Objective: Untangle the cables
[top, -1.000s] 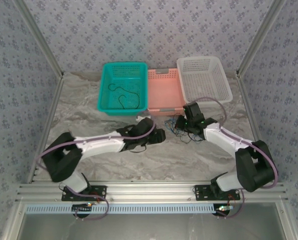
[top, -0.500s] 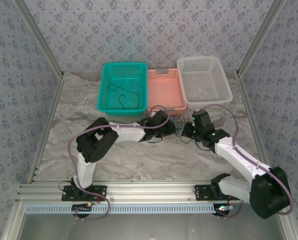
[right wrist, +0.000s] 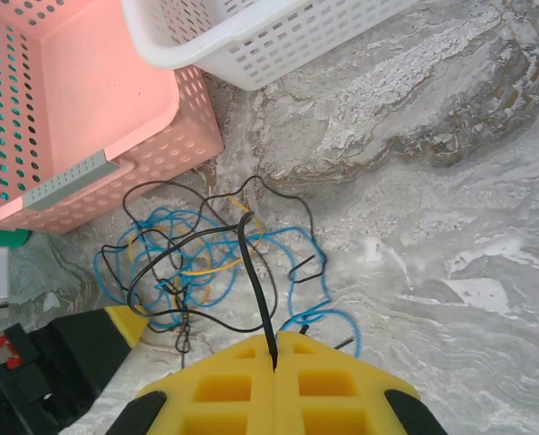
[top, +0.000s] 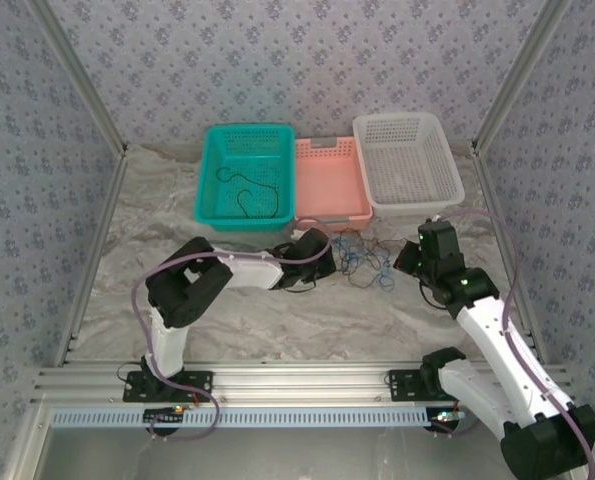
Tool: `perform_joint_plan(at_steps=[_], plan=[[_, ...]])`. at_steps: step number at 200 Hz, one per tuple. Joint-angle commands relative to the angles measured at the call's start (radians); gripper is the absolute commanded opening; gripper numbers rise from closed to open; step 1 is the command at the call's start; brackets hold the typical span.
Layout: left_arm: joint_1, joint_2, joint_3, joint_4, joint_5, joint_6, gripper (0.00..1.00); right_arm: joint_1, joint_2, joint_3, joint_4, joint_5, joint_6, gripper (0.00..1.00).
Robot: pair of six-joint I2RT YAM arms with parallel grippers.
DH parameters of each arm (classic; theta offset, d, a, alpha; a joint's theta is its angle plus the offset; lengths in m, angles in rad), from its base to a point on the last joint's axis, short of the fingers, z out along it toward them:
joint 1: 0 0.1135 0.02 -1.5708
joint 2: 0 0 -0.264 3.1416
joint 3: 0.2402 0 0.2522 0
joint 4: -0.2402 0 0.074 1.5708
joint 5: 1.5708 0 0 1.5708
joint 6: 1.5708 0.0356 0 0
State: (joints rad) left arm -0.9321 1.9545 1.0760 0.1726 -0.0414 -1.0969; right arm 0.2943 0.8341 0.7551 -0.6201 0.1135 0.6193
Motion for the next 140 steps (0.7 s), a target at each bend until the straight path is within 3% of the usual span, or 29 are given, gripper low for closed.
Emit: perform_joint_plan(at_steps=[1, 58, 88, 140], plan=[[-0.011, -0.131, -0.069, -0.076, -0.116, -0.007, 0.0, -0.012, -0.03, 0.055, -0.081, 0.009, -0.031, 0.0], [0.027, -0.352, -0.25, -0.339, -0.279, -0.019, 0.0, -0.083, -0.039, 0.274, -0.177, -0.034, -0.075, 0.0], [0.041, -0.438, -0.298, -0.502, -0.392, -0.033, 0.0, -0.219, -0.013, 0.393, -0.217, -0.097, -0.087, 0.0], [0.121, -0.567, -0.413, -0.589, -0.432, -0.027, 0.0, -0.469, 0.045, 0.593, -0.242, -0.272, -0.069, 0.0]])
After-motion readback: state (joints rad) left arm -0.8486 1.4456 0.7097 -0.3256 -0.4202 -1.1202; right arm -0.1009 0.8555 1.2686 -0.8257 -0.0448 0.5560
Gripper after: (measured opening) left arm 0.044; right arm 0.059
